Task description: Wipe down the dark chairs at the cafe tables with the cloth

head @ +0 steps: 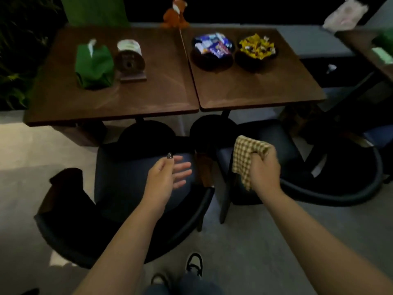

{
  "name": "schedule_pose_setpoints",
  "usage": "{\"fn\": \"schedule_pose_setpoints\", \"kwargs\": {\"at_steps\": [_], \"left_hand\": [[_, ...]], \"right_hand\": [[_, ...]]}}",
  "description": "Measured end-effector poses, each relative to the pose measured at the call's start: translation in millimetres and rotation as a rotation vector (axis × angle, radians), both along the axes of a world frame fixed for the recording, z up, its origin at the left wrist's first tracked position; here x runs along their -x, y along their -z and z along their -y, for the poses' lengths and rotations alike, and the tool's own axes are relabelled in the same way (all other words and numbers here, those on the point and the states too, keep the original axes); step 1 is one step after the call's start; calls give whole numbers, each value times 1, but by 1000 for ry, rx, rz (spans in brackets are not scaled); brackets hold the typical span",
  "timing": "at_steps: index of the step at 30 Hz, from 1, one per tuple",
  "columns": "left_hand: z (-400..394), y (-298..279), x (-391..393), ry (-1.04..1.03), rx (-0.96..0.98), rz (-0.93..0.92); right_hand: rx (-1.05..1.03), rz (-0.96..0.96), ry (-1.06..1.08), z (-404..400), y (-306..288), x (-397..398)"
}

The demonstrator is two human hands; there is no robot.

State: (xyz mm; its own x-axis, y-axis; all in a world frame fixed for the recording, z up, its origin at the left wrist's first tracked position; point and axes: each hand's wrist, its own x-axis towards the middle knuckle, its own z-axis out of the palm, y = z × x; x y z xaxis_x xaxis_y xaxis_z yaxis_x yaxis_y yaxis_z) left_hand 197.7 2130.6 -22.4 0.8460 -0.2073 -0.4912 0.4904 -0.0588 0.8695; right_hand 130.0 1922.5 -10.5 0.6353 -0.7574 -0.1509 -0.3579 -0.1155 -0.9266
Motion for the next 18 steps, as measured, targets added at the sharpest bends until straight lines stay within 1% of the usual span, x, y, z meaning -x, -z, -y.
{"fn": "schedule_pose_setpoints", "kwargs": {"at_steps": [1, 2, 3, 4, 6, 7, 8, 10, 11, 13, 14, 16, 18], "left_hand": [[5, 14, -5, -7, 12, -49], [9, 28, -9, -13, 18, -93], [14, 41, -13, -22, 21, -130], [17, 54, -14, -40, 26, -166], [22, 82, -17, -52, 37, -218], [23, 97, -18, -55, 42, -245], [24, 110, -20, -54, 45, -273], [23, 133, -26, -41, 41, -315], [21, 142, -30, -30, 34, -326], [14, 160, -37, -14, 17, -326], [11, 169, -39, -7, 13, -323], [7, 182, -44, 12, 15, -329], [8, 189, -51, 22, 18, -324]], "right_hand": [[-7, 25, -74, -7, 14, -4], [34, 36, -166, -16, 26, -6], [109, 28, -288, -26, 38, -5], [180, -2, -458, -36, 51, -1], [350, -135, -824, -51, 76, 11], [457, -209, -947, -55, 85, 17], [544, -259, -995, -56, 90, 19], [629, -321, -1006, -54, 86, 8], [717, -384, -1028, -54, 82, -4], [1018, -499, -1144, -57, 81, -31], [1131, -533, -1213, -60, 83, -45], [1227, -632, -1358, -67, 95, -67], [1249, -724, -1483, -69, 111, -84]]}}
